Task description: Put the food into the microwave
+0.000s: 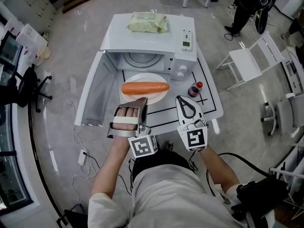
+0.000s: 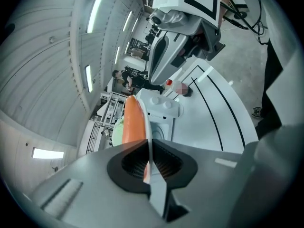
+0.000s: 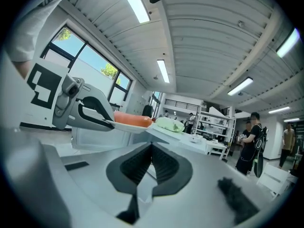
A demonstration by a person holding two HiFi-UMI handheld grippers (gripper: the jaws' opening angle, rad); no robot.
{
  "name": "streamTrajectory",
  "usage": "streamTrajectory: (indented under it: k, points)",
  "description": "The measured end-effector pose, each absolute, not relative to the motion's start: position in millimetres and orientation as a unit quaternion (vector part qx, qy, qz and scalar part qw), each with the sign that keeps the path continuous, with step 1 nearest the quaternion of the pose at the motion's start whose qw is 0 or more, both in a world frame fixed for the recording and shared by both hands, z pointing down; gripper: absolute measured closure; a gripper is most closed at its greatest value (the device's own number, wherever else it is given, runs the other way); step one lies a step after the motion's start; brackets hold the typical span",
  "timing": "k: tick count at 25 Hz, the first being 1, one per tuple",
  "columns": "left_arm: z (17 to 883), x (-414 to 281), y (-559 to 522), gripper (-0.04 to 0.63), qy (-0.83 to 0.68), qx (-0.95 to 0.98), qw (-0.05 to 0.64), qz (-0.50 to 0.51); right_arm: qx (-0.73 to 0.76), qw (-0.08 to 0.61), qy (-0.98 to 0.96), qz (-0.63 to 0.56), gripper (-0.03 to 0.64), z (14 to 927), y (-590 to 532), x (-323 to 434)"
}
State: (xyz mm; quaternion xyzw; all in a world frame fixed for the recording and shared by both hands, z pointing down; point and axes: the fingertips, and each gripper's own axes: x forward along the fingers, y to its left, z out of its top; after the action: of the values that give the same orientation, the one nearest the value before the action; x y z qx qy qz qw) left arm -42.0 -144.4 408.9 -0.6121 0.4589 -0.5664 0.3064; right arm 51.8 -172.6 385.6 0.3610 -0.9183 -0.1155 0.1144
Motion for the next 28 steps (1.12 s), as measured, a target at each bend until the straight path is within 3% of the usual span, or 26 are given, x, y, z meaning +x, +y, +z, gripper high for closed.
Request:
streamTrajectory:
  k: [28]
  points:
    - [513, -102, -277, 0.56, 0.422, -0.633, 0.279, -0.586, 0.363, 0.157, -0.916, -0.061, 0.606, 476, -260, -10]
